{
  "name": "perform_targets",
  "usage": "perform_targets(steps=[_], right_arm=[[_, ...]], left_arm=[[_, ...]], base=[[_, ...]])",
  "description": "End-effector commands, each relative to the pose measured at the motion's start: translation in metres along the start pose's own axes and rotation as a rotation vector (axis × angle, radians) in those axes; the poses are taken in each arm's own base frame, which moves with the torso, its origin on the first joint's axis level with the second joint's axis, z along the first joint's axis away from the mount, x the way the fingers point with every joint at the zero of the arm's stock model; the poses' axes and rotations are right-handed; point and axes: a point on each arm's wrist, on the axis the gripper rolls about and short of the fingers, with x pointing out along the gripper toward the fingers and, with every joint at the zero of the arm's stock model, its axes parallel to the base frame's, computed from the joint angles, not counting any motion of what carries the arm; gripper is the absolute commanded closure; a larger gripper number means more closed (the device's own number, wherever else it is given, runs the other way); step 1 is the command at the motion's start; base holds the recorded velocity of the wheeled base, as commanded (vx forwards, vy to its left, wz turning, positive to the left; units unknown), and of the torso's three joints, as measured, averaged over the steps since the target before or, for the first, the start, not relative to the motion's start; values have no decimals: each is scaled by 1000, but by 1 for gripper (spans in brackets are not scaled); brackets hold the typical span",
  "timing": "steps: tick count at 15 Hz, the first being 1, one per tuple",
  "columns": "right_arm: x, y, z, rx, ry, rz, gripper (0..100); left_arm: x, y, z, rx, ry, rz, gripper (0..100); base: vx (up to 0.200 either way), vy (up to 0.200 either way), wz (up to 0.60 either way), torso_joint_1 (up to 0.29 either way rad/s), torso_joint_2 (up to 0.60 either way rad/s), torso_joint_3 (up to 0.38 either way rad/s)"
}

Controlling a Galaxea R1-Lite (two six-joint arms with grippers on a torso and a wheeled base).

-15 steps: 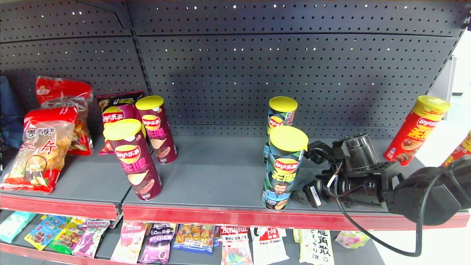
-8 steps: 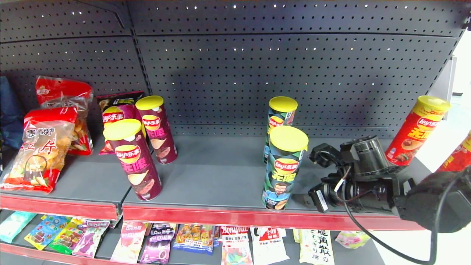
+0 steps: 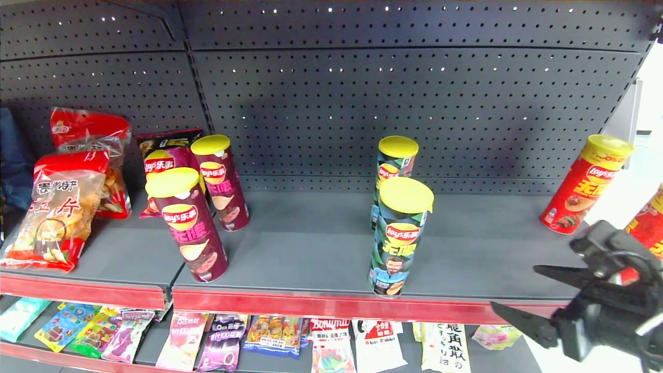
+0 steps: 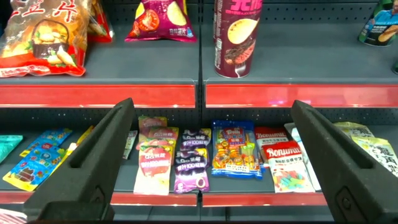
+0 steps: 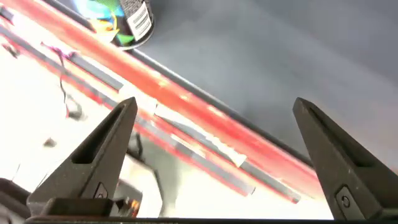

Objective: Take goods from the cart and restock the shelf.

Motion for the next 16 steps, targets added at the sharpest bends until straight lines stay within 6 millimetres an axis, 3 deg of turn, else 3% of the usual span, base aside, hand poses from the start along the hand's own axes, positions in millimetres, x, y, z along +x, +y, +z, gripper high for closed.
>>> perform_targets(steps=[1,4,9,13,16], right_arm=[[-66,0,-42,-9,-200,-128,0],[-92,14,-79,54,-326,-311,0],[-108,41,-131,141,-413,-371,0],[-107,38,-137,293,-379,-502,0],[-107,38,-137,277,-379,-496,0]], left_arm=[[0,0,0,0,0,0,0],[0,0,0,0,0,0,0],[0,0,0,0,0,1,0],[0,0,0,0,0,1,0],[0,0,0,0,0,1,0]], base=[[0,0,0,0,0,0],[0,0,0,0,0,0],[0,0,0,0,0,0],[0,0,0,0,0,0],[0,0,0,0,0,0]])
